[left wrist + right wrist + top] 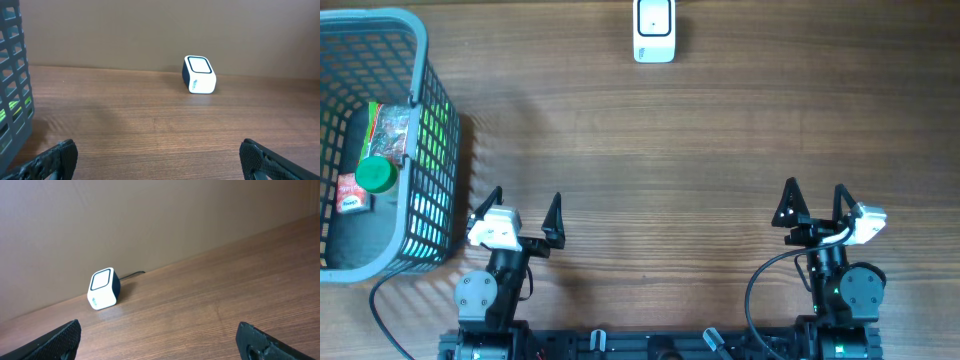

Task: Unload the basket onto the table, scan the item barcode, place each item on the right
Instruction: 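Reach the left gripper into the basket and grasp the green-lidded jar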

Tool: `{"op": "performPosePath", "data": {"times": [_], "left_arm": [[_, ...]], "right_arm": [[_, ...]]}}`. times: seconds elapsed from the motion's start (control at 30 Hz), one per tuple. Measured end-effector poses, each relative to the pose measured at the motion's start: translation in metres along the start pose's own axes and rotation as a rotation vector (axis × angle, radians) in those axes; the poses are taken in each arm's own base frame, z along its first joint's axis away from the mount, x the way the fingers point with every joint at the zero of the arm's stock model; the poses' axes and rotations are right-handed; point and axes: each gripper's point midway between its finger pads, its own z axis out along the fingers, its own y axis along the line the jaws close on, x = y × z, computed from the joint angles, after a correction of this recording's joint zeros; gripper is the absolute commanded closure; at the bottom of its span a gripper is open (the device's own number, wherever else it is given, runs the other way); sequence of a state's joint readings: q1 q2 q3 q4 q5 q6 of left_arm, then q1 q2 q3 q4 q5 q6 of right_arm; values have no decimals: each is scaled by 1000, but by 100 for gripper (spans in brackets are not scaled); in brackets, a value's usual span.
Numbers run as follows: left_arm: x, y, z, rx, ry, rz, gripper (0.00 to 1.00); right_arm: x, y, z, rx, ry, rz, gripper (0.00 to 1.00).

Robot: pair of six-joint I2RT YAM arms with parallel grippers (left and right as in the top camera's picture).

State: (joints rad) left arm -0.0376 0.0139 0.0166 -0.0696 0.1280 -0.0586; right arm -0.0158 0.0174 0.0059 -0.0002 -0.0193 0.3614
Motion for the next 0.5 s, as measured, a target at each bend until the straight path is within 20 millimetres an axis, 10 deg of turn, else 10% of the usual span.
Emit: {"op": "performPosePath", "data": {"times": [0.5], "left_arm": [[-2,-14,-1,82,-7,3,0]], "right_arm": [[0,0,0,0,0,0,0]]}}
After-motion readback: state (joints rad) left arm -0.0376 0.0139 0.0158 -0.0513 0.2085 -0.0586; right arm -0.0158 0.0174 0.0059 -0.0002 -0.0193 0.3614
